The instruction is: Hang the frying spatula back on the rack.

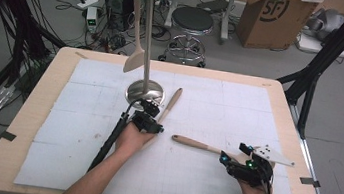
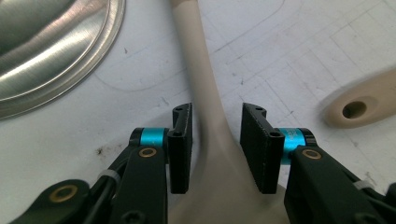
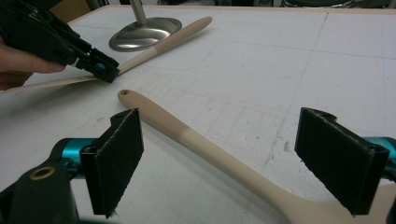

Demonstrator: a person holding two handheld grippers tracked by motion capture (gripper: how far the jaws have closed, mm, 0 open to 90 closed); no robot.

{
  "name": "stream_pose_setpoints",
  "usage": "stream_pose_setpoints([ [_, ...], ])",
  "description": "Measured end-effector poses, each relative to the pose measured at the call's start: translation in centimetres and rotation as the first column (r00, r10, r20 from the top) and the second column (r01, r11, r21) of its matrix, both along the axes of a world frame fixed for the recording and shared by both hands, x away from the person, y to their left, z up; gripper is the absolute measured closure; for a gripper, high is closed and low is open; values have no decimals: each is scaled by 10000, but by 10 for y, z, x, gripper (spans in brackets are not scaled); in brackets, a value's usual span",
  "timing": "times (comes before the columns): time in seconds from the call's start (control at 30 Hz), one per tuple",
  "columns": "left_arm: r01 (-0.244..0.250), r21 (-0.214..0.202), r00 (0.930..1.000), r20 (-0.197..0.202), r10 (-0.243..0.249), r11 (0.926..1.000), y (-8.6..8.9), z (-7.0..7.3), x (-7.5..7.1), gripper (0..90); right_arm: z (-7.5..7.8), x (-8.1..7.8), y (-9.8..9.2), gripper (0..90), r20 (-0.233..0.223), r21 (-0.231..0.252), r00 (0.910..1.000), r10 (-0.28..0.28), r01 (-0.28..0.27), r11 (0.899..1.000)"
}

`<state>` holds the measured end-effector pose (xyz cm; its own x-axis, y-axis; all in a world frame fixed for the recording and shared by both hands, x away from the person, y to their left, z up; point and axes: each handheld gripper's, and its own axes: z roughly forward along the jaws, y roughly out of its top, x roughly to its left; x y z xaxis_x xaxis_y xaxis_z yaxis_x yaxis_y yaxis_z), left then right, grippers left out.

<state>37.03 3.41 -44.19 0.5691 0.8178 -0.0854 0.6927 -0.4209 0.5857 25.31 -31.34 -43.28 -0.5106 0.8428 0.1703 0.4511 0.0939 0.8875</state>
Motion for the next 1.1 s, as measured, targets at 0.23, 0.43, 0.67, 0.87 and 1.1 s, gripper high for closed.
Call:
stream_pose_setpoints([
  [0.23, -173, -64, 9993, 340, 175, 9998, -2, -2, 1, 696, 0, 0, 3, 147, -14, -20, 10000, 71, -71, 10000],
  [0.43, -289, -252, 9972, 683, 306, 9993, -3, -5, -1, 727, 0, 1, 3, 147, 10, -57, 10000, 97, -97, 9999],
  [0.67, -533, -695, 9931, 1006, 602, 9962, -3, -10, -1, 737, 0, 2, 3, 147, -18, -63, 9999, 105, -105, 9999],
  [0.87, -671, -999, 9838, 1593, 825, 9927, -4, -16, -5, 752, 0, 2, 3, 147, 1, -34, 10000, 74, -74, 10000],
  [1.1, -708, -1086, 9809, 1729, 889, 9916, -5, -17, -4, 766, 0, 2, 3, 147, 26, -90, 9999, 98, -98, 9999],
])
